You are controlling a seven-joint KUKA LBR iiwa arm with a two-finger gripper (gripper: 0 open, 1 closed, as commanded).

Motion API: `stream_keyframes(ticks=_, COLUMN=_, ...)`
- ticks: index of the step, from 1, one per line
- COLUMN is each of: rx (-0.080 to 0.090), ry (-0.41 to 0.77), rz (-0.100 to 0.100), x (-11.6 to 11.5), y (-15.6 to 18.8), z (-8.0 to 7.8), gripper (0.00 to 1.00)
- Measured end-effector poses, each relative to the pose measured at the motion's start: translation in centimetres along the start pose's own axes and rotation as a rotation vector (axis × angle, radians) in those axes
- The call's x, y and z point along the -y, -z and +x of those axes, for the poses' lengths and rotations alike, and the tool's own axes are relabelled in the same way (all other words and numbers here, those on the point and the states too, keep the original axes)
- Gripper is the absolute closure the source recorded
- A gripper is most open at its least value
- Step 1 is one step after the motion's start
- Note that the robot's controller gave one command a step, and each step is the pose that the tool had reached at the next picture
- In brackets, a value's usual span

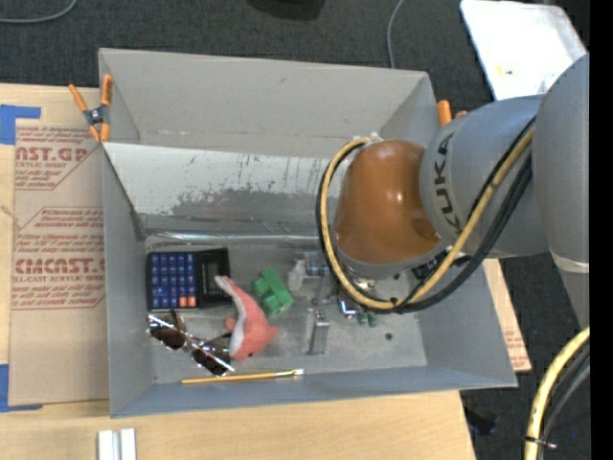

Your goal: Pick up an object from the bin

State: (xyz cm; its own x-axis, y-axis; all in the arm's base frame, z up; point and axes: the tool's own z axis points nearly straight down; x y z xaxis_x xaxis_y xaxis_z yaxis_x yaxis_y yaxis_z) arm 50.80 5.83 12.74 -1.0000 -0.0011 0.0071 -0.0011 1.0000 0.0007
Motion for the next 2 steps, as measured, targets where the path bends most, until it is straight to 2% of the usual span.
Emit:
stream_keyframes(ticks=1, rx=0.007, ry=-0.001, rz=0.0, x=0.0, y=0.4, z=-0.2, gripper=0.0)
stream_keyframes(ticks=2, rx=0.01, ry=0.224, rz=0.001, x=-2.9, y=-3.6, z=1.2, gripper=0.0)
